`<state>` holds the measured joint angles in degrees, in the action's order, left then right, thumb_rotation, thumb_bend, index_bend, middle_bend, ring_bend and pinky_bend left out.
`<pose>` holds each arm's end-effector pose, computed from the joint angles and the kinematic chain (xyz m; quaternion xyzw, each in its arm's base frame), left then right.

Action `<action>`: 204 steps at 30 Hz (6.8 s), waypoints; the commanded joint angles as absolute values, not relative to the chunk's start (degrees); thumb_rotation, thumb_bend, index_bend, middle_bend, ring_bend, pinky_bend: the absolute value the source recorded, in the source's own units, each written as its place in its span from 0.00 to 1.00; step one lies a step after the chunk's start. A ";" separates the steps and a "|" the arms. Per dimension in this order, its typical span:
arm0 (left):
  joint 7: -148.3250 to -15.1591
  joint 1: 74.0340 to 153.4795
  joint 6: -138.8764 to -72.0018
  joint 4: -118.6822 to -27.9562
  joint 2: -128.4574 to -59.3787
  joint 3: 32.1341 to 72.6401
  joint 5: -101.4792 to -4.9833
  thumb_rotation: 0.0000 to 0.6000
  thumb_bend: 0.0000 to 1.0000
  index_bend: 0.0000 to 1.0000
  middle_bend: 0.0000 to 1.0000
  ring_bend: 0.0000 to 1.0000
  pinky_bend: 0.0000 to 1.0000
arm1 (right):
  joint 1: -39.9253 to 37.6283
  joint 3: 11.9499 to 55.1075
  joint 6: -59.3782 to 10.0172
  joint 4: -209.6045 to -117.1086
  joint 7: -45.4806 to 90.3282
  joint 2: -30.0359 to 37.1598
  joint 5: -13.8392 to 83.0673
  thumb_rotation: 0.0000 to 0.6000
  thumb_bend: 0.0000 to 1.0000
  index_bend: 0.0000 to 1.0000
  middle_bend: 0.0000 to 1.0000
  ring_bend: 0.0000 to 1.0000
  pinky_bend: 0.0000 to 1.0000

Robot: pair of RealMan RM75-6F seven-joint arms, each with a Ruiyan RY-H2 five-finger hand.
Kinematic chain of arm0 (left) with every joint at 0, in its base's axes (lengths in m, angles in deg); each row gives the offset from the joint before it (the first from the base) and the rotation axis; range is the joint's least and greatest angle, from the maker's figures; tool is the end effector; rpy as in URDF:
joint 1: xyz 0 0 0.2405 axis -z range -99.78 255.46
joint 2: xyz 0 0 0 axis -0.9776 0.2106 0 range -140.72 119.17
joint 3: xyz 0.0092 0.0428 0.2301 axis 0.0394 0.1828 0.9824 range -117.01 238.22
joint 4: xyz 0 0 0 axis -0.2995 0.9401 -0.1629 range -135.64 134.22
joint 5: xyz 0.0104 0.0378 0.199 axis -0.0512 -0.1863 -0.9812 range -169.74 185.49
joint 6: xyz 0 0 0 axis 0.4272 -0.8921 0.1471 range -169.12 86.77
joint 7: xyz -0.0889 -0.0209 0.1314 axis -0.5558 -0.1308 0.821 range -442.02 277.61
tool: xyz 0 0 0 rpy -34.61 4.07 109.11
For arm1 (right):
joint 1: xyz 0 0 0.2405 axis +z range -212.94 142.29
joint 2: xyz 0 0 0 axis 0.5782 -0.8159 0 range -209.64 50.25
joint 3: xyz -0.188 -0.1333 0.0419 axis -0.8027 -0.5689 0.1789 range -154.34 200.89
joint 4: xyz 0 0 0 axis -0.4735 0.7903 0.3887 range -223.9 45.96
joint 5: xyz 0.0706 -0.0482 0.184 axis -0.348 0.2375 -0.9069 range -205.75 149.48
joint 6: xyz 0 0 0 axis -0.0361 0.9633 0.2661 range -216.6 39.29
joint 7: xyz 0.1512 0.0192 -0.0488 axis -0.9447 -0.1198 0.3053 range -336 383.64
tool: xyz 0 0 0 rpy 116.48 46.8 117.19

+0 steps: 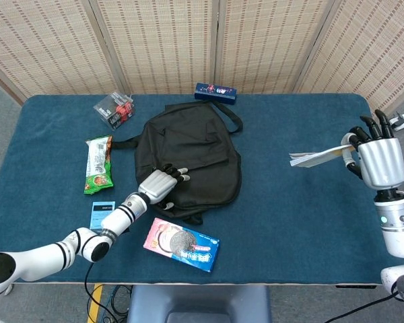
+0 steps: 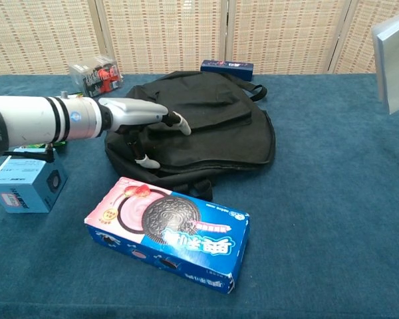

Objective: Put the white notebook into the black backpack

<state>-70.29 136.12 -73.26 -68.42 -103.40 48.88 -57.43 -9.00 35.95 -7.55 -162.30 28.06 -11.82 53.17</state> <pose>-0.0849 0.3970 -0.0550 -0.8343 -0.3306 -0.2884 0.3340 -0.2375 -0.3394 0.2028 0.6194 -0.1711 0.4293 0.6346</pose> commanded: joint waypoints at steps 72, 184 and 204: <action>-66.44 147.75 -74.70 -38.58 -115.84 31.86 -25.16 1.00 0.39 0.74 0.34 0.27 0.02 | 18.41 38.37 -22.28 -157.88 17.63 9.11 68.46 1.00 0.58 0.69 0.44 0.20 0.08; -60.19 137.36 -89.41 -92.70 -83.55 46.96 -21.22 1.00 0.28 0.09 0.10 0.15 0.02 | 1.47 26.46 -20.80 -178.82 43.18 -10.96 57.38 1.00 0.28 0.00 0.15 0.02 0.02; -69.16 115.51 -113.50 -98.76 -75.93 55.07 -42.11 1.00 0.28 0.17 0.10 0.15 0.02 | -11.02 25.35 -13.01 -178.92 30.26 -18.41 54.02 1.00 0.35 0.30 0.33 0.18 0.23</action>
